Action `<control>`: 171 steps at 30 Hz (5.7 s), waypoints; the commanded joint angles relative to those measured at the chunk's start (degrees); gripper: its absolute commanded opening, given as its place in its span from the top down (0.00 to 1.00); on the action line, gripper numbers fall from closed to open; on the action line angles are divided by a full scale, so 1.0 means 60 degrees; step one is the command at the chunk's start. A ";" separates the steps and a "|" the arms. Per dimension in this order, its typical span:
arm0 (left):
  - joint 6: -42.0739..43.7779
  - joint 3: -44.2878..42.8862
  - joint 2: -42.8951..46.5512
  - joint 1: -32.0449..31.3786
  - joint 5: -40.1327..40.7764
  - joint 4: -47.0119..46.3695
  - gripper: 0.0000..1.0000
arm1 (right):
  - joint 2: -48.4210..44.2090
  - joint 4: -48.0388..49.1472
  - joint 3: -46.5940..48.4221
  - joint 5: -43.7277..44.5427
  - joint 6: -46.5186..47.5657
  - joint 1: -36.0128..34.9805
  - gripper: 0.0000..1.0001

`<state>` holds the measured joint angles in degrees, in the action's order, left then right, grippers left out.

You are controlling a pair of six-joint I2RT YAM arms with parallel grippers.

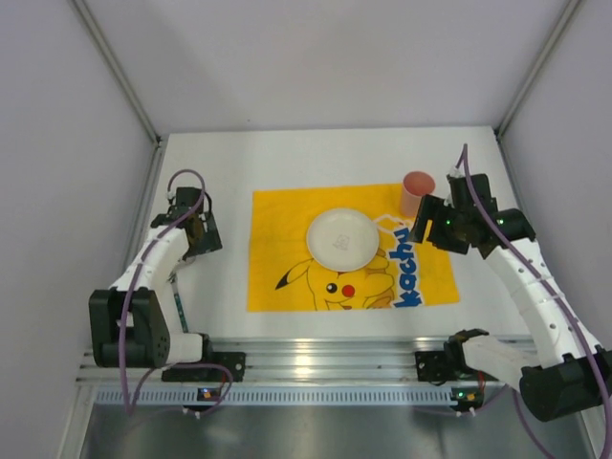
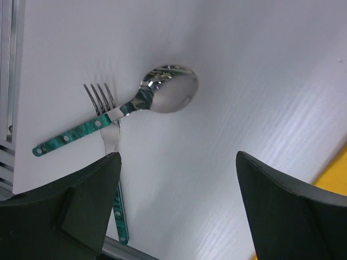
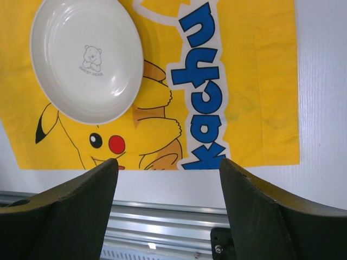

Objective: Set the dinner table for one person

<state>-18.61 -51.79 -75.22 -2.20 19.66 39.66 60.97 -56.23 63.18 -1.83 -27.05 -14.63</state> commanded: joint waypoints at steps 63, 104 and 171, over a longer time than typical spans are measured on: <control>-0.3342 -0.7583 -0.2829 0.0395 -0.6615 0.2428 1.00 | 0.0795 0.2614 0.1877 -0.4205 0.0143 -0.0898 0.21; -0.7225 -1.0221 -0.3913 -0.4058 -0.6836 0.0802 1.00 | 0.4663 0.3878 0.3577 0.0524 0.0128 -0.4988 0.43; -0.0255 -0.3366 -0.1260 -0.2257 -0.0788 0.4039 0.02 | 0.3948 -0.0192 0.1466 0.2634 0.0348 -0.1663 0.33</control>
<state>-27.97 -73.14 -80.75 -16.69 8.45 62.15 91.66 -52.62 66.67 15.33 -23.51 -24.86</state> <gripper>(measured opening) 0.983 0.667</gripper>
